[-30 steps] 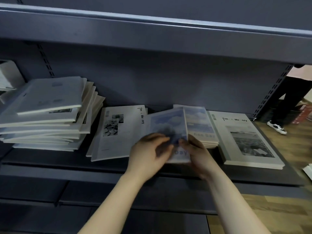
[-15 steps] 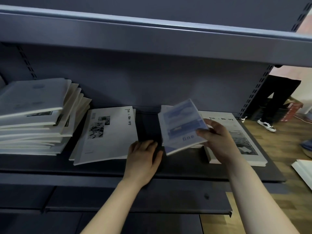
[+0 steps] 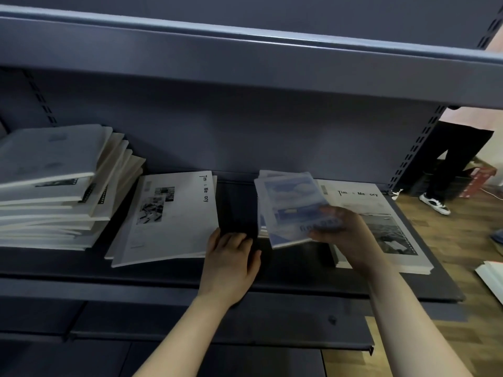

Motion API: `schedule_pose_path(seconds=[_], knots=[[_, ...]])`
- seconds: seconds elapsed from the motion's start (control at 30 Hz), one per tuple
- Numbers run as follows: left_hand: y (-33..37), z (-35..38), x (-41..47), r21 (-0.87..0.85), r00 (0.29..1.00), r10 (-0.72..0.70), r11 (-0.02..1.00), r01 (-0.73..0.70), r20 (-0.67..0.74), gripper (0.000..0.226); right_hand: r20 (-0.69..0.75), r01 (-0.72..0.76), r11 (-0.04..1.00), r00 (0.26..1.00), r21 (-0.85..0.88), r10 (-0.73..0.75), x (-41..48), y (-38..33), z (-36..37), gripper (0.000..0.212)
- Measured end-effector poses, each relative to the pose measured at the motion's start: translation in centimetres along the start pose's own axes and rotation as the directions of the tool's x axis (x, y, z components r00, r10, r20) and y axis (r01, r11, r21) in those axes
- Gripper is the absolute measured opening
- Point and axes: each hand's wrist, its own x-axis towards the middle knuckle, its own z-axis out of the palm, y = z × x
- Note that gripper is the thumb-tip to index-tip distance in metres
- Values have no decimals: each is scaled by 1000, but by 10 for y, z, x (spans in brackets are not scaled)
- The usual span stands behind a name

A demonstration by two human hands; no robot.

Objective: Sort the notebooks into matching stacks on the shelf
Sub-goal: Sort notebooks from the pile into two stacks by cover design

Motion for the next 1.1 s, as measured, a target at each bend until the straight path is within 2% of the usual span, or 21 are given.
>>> schedule_pose_path(seconds=[0.1,0.23,0.3,0.47,0.63,0.8,1.1], knots=[[0,1,-1,-5,1000,0,1000,0,-6,47,-5,25,999,1000,-42,-25,5,7,4,55],[0,0,-1,3,1000,4,1000,-4,2,48,-86,3,911,995,-411,-43,15,15,8,80],[0,0,-2,-2,1000,1,1000,-1,10,49,-129,-1,882,989,-472,-68,16,16,10,83],[0,-1,-2,9,1000,7,1000,-7,4,47,-123,36,826,984,-563,-127,17,16,12,74],[1,0,-1,13,1000,12,1000,-12,6,46,-72,164,742,959,-650,-275,13,17,14,50],[2,-1,-1,-1,1000,12,1000,-12,18,46,-102,116,757,967,-643,-235,9,18,21,58],[1,-3,-1,-23,999,4,1000,-4,32,47,-32,164,753,971,-637,-239,12,10,17,45]])
